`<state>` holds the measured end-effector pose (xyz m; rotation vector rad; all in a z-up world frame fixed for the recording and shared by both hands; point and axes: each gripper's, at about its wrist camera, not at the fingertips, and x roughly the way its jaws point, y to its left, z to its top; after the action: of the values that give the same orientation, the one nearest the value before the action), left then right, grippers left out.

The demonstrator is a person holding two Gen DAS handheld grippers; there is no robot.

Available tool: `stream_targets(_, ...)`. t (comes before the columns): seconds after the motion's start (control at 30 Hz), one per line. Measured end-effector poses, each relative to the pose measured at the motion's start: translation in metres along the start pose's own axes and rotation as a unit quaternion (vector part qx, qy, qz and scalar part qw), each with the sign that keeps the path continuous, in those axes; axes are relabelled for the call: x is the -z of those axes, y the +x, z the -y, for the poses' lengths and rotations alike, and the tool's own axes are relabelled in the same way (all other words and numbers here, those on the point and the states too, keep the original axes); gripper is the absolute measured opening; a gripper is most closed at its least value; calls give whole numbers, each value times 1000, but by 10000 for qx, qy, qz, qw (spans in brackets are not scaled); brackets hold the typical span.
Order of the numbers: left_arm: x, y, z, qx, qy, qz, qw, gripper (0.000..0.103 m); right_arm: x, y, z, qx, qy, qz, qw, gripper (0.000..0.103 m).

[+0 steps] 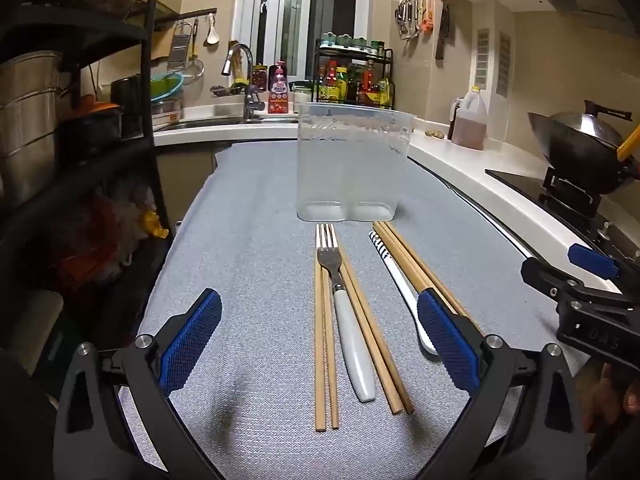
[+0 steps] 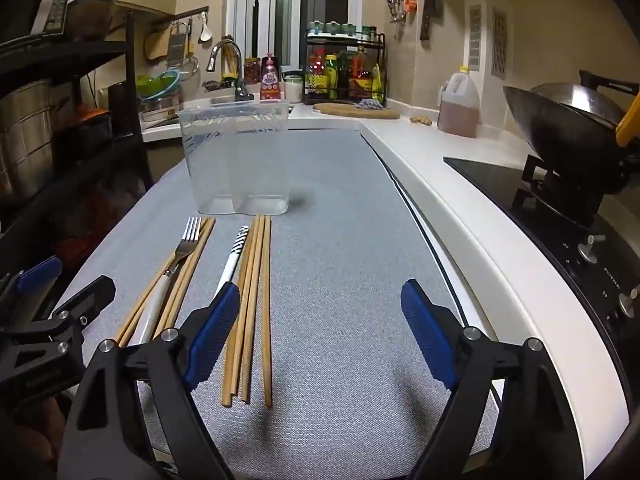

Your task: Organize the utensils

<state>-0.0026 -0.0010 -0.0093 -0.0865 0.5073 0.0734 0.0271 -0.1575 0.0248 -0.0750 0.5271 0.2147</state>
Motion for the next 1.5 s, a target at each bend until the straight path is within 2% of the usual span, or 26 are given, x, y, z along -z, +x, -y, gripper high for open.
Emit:
stream_targets(0.3,-11,-6,0,-23,-135,95,9999,95,-3,-5,0,-83,213,-38,9997,88)
stream_targets(0.4,-10,-11,-5,-22,-138,163,9998,95,-2,-8,-8,-131,70,6,9999,90)
stream_targets(0.53,-7,-10,-4,-13,-73,156,9999,95,0,-7,-7,-230,121,-82,9996,90)
stream_targets(0.67,-6,-6,-5,-46,-124,113,9998,93,-1,-7,-7,-150,-70,-23,9999,90)
stream_targets(1.13,-1,-12,2,73,142,192,9997,93,0,-6,-2,-80,88,-22,9999,90)
stream_targets(1.5,-4,-15,-2,108,100,197,9997,93,0,-5,-3,-32,22,18,10000,89)
